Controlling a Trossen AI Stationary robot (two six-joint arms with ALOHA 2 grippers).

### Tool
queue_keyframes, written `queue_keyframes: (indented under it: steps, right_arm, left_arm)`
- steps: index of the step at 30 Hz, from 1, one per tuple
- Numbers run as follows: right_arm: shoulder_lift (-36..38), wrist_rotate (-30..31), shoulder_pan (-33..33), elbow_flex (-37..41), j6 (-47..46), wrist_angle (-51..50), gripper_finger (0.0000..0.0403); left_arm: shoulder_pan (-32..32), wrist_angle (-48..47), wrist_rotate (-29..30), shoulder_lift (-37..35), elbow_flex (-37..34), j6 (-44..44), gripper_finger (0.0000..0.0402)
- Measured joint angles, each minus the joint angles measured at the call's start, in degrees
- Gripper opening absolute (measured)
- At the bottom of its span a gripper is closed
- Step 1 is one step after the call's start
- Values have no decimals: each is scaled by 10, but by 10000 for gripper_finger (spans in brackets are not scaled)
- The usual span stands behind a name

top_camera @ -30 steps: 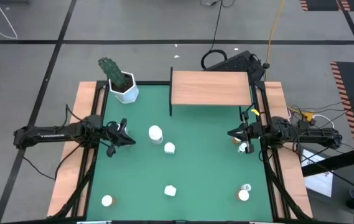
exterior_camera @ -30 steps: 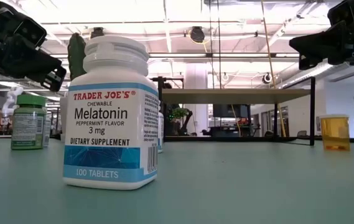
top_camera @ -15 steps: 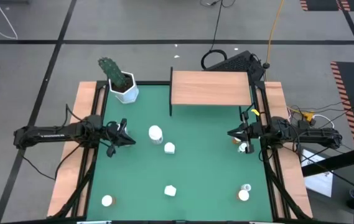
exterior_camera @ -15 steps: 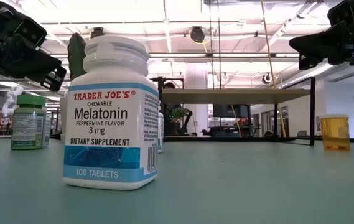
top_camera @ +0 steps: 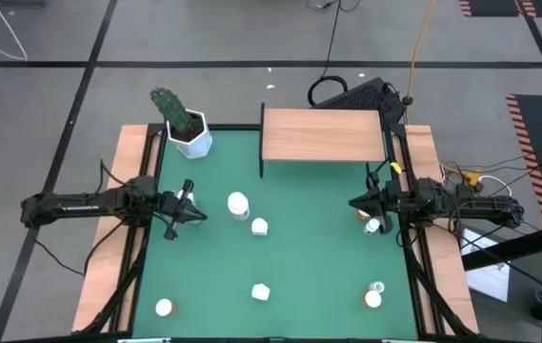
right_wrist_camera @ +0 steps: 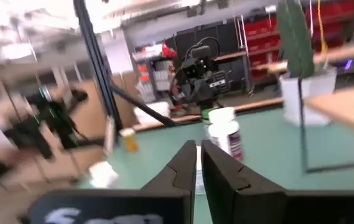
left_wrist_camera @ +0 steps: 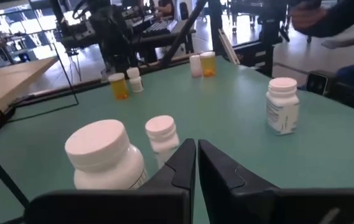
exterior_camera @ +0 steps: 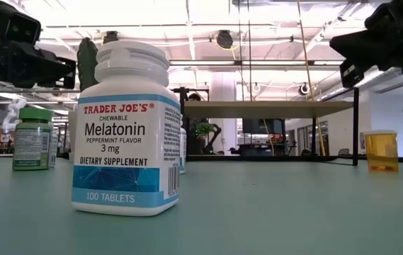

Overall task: Pick and place medicine bottles onto shelf by color
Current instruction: Put the purple pill bottle on the shelf

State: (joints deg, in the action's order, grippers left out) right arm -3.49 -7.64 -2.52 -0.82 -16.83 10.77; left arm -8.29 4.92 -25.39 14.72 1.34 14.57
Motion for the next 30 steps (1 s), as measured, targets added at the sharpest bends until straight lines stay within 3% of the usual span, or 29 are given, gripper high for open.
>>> queue_keyframes:
  steps: [2, 6, 13, 18, 25, 30]
  right_arm:
    - [0, 6, 0, 0, -41, 6, 18]
    - [-5, 88, 0, 0, -49, 10, 18]
    - [-76, 148, -2, 0, 73, 82, 30]
    - [-173, 166, -20, -6, 91, 215, 72]
    - [-287, 166, -30, -38, 85, 233, 148]
    - [-325, 158, -32, -77, 109, 237, 193]
  left_arm:
    - [0, 0, 0, 0, 0, 0, 19]
    - [0, 20, 22, 0, 0, 4, 19]
    - [0, 48, 25, 0, 0, -78, 19]
    - [0, 92, 26, 0, 0, -89, 19]
    - [0, 208, 30, 0, 0, -116, 19]
    - [0, 216, 106, 5, 0, -168, 19]
